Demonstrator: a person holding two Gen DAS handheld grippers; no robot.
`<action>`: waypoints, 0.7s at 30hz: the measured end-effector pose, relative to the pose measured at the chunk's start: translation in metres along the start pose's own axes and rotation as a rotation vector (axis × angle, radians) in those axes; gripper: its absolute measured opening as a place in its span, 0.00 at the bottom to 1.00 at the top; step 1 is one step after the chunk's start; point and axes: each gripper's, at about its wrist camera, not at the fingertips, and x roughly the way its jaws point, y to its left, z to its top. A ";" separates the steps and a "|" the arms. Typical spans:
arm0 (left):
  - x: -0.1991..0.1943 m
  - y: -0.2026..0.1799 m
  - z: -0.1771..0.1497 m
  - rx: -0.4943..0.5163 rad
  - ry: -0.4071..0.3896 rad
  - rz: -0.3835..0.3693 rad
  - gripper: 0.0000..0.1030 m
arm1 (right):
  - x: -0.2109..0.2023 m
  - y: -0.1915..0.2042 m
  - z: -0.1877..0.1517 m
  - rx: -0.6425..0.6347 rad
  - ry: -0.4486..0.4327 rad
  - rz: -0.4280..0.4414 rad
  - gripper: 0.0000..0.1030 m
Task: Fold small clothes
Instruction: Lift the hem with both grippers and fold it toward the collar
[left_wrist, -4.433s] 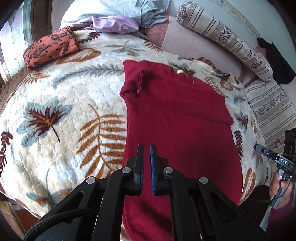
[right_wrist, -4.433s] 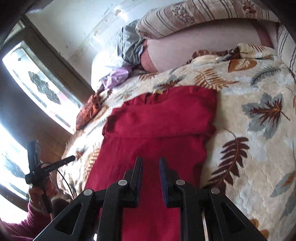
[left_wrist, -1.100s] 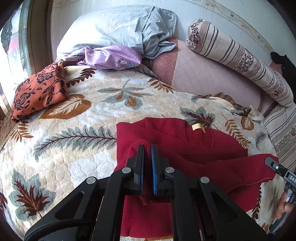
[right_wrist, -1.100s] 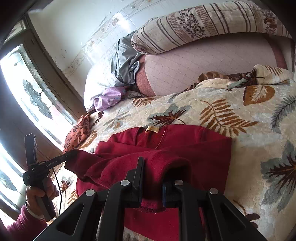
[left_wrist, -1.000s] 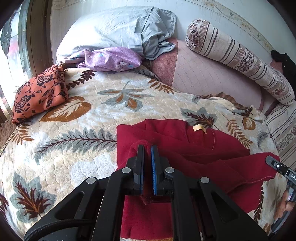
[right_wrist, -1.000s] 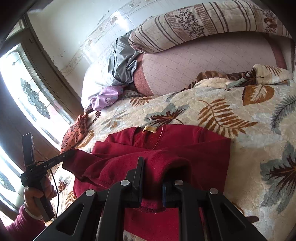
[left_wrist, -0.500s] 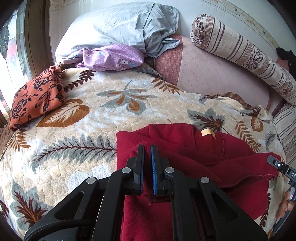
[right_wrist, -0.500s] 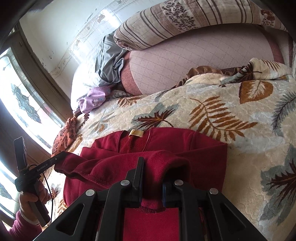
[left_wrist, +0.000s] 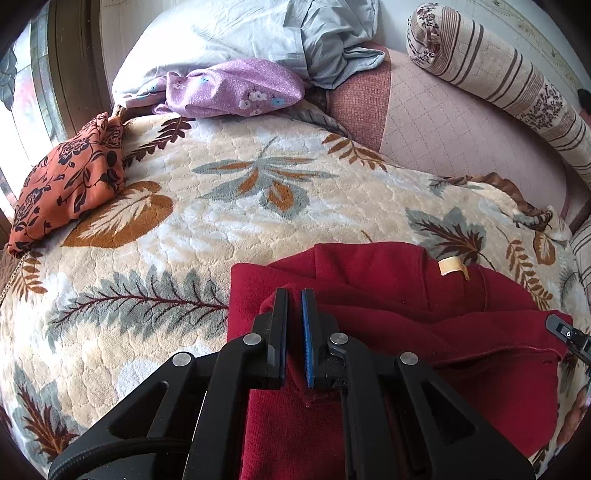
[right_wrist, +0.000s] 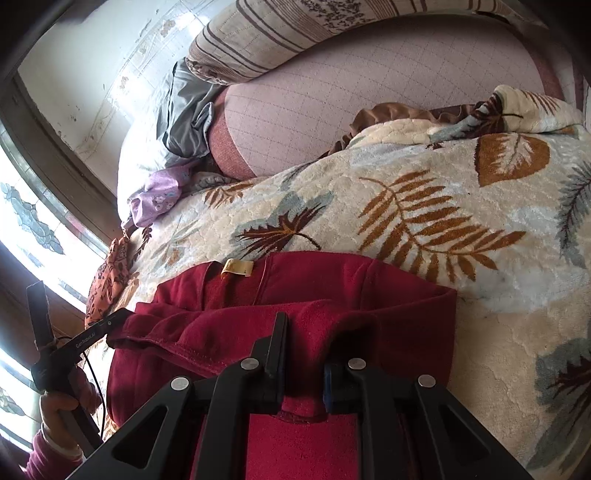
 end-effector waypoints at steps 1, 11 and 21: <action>0.001 0.000 0.000 -0.002 -0.001 0.002 0.06 | 0.002 -0.002 0.001 0.007 0.001 0.000 0.13; 0.010 0.002 0.004 -0.032 0.023 -0.029 0.07 | 0.013 -0.020 0.008 0.144 0.048 0.058 0.13; -0.010 0.009 0.010 -0.070 0.008 -0.080 0.21 | -0.013 -0.009 0.010 0.119 0.050 0.094 0.15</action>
